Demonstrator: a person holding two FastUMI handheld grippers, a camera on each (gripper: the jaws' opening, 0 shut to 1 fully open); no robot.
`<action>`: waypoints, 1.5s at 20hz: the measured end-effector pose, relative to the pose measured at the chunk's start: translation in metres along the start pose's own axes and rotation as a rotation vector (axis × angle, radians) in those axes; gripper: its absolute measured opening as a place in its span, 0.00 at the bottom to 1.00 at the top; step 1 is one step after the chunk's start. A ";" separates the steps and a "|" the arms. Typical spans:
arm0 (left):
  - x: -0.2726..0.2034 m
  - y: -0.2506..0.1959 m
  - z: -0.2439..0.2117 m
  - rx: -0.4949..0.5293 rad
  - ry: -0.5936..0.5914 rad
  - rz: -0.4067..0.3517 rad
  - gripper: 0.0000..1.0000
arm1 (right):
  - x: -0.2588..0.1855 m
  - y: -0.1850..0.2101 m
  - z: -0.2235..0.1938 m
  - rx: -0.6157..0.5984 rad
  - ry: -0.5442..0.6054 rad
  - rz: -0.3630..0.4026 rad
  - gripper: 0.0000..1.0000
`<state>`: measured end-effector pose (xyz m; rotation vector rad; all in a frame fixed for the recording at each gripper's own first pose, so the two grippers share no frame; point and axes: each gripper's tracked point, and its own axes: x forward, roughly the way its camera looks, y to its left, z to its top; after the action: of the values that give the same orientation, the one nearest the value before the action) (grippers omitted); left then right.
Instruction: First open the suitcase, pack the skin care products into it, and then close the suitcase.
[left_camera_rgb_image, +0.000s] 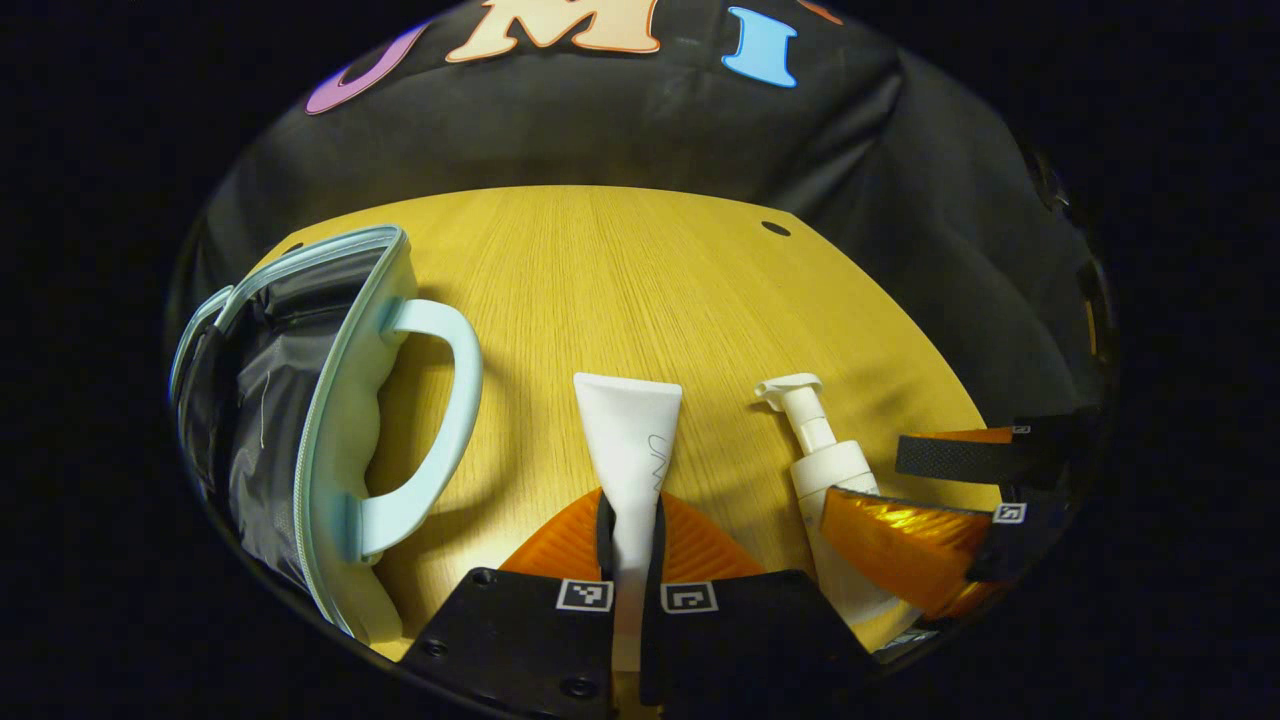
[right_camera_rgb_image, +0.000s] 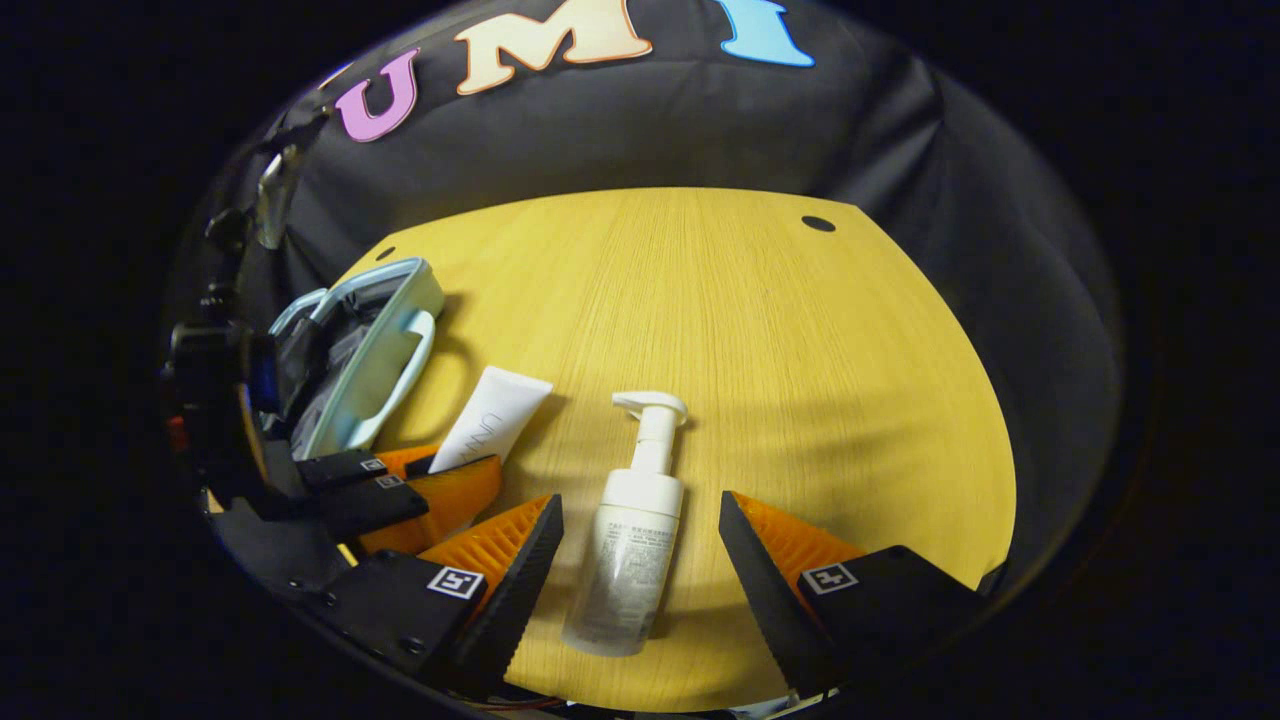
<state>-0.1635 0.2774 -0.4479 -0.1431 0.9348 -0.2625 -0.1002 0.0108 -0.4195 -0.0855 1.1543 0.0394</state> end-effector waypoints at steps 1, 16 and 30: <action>0.000 0.000 0.000 0.002 0.000 -0.001 0.04 | 0.005 0.003 -0.007 0.001 0.023 0.004 0.98; -0.024 -0.006 0.015 -0.009 -0.029 0.059 0.02 | 0.017 0.007 -0.022 0.118 0.072 0.199 0.51; -0.104 0.139 0.054 -0.081 -0.073 0.205 0.02 | -0.014 0.022 0.012 0.245 -0.014 0.203 0.50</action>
<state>-0.1559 0.4404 -0.3680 -0.1298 0.8804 -0.0293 -0.0971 0.0344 -0.4026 0.2485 1.1424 0.0775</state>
